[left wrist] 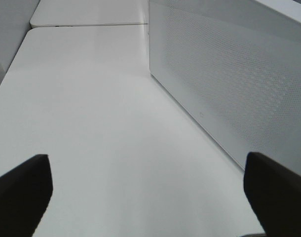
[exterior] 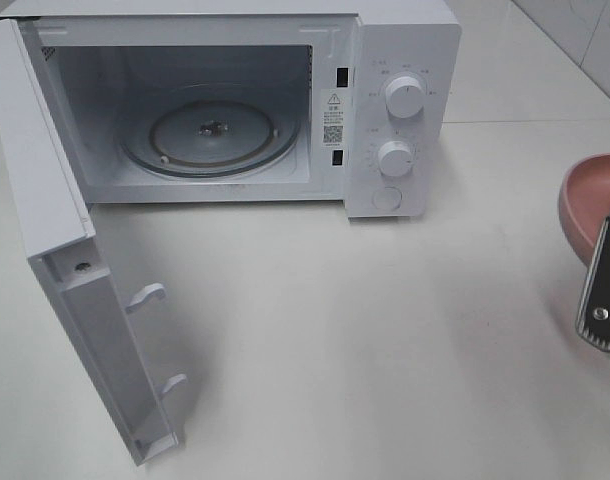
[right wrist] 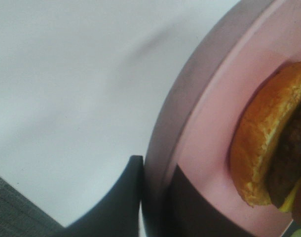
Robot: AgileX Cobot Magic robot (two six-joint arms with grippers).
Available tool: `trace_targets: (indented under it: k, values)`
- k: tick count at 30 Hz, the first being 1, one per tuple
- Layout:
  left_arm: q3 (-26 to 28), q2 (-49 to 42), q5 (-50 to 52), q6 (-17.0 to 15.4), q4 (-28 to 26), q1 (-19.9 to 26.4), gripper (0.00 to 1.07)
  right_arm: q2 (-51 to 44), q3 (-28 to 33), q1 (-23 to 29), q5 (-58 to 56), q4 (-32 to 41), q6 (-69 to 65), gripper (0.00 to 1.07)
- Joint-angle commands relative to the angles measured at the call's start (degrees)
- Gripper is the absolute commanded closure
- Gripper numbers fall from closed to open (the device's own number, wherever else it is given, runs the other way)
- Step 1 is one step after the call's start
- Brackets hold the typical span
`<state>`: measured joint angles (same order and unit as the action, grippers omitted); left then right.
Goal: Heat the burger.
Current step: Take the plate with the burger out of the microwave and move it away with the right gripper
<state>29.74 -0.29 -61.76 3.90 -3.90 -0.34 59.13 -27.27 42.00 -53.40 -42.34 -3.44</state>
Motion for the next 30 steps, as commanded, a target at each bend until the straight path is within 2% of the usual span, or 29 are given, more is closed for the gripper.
trace_targets:
  k: [1,4,6,22,30]
  values:
    - [-0.17,-0.97,0.52,-0.29,-0.11,0.0,0.09,2.23,-0.46,0.17,-2.06,-5.33,-7.79,1.07]
    - [-0.17,-0.97,0.52,-0.29,-0.11,0.0,0.09,5.61,-0.46,0.17,-2.75,-6.53,-14.15,1.07]
    - [-0.17,-0.97,0.52,-0.29,-0.11,0.0,0.09,10.54,-0.52,0.17,-2.92,-6.88,-23.32,1.07]
    - [-0.17,-0.97,0.52,-0.29,-0.11,0.0,0.09,28.48,-0.52,0.11,-0.23,-7.85,-44.0,1.07]
    - [-0.17,-0.97,0.52,-0.29,-0.11,0.0,0.09,35.64,-0.52,-6.19,7.05,-9.51,-51.05,1.07]
